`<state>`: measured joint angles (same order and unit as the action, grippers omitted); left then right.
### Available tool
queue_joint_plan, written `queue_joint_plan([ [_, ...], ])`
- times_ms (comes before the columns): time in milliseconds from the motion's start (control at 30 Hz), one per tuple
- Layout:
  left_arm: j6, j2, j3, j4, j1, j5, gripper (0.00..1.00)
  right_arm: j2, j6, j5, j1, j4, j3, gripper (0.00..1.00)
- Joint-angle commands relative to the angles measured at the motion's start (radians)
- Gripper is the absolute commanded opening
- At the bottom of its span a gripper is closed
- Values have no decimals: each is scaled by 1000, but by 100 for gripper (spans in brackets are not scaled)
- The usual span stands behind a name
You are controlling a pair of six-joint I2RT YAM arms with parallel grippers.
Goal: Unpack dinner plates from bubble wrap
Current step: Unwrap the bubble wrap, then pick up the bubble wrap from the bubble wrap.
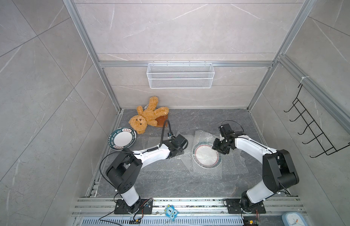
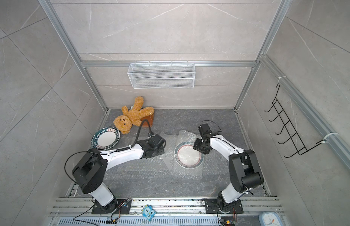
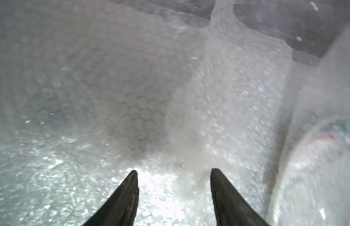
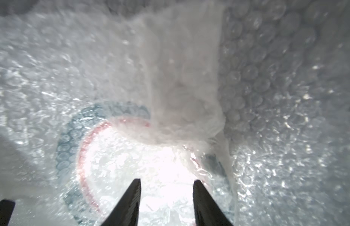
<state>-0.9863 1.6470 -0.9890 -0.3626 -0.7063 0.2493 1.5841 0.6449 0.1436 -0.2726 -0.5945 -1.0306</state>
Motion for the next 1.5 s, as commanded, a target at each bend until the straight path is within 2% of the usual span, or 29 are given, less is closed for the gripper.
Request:
queue_joint_plan([
  [0, -58, -108, 93, 70, 140, -167, 69, -69, -38, 13, 3, -68, -45, 48],
  [100, 31, -211, 86, 16, 201, -149, 77, -112, -43, 25, 4, -97, -51, 51],
  [167, 122, -266, 51, 7, 208, -184, 79, -136, -52, 29, 4, -119, -52, 55],
  [233, 196, -295, 11, 29, 203, -274, 80, -157, -58, 39, 4, -129, -46, 59],
  [300, 262, -297, -19, 91, 185, -424, 81, -173, -64, 72, 13, -130, -33, 65],
  [400, 330, -212, -105, 102, 135, -633, 84, -215, -61, 131, 40, -105, 10, 78],
  [500, 376, -80, -177, 72, 76, -751, 86, -254, -48, 164, 69, -70, 69, 89],
  [600, 382, 36, -204, 95, 32, -814, 85, -280, -39, 213, 103, -26, 134, 100],
  [667, 393, 98, -226, 95, 11, -827, 85, -285, -36, 235, 121, 10, 179, 100],
  [833, 397, 231, -283, 89, -3, -848, 76, -268, -2, 299, 141, 123, 277, 100],
  [1033, 388, 310, -323, 81, -4, -827, 66, -211, 15, 338, 148, 197, 310, 100],
  [1467, 323, 378, -352, 97, -5, -790, 26, -143, 14, 379, 148, 267, 331, 97],
])
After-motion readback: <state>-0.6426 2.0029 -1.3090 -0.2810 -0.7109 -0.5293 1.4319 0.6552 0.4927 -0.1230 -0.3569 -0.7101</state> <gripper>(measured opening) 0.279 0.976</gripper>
